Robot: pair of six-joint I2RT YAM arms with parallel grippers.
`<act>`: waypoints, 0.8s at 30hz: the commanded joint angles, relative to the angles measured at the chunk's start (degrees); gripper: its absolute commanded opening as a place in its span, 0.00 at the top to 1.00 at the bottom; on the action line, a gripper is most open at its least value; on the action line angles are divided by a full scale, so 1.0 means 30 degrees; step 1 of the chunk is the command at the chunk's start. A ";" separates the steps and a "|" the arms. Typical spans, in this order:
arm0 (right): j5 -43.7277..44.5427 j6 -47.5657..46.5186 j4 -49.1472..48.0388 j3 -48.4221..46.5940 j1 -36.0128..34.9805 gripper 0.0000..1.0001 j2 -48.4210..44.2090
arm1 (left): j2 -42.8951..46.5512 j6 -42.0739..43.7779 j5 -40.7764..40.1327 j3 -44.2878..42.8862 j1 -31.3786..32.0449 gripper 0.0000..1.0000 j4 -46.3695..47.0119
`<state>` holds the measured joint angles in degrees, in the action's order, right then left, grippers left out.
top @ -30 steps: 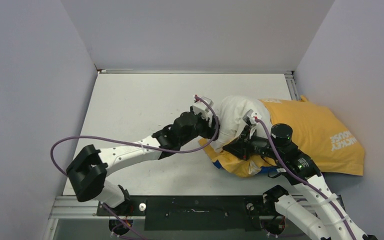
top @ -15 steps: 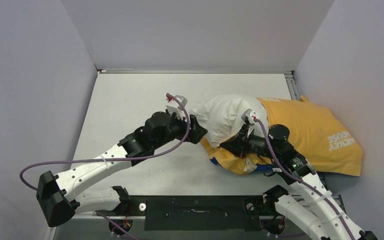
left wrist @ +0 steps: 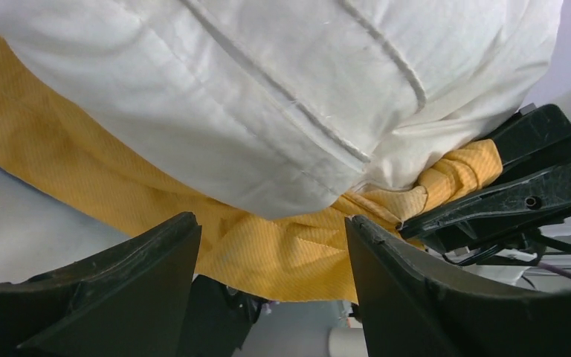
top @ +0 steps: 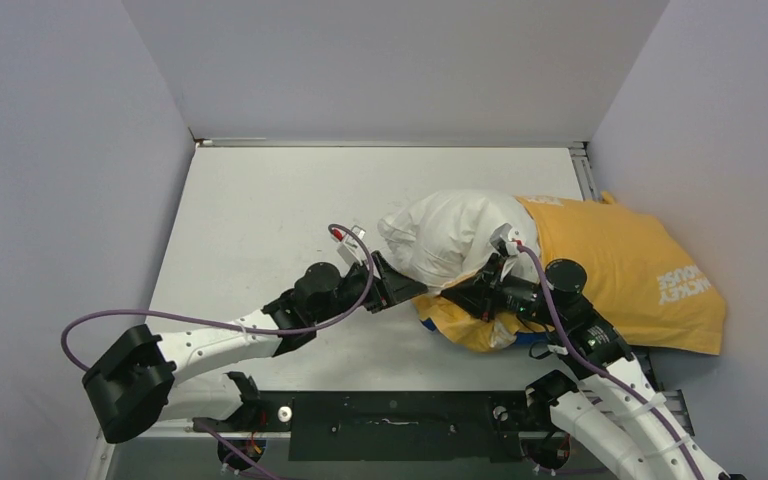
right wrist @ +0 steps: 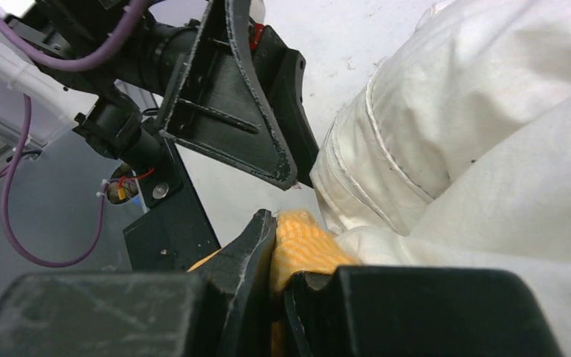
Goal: Put the pillow into the pillowcase
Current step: Stuff the pillow into the pillowcase.
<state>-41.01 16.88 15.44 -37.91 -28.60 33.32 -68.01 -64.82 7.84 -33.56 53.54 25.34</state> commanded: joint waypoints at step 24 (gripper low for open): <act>-0.3718 0.8447 -1.5517 0.1771 -0.0251 0.95 0.0486 | -0.8448 0.3511 0.1267 -0.7531 -0.0027 0.62 -0.2398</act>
<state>-43.07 32.80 -6.74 -31.11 -27.73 35.16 -90.39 -59.40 7.99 -54.48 53.87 25.43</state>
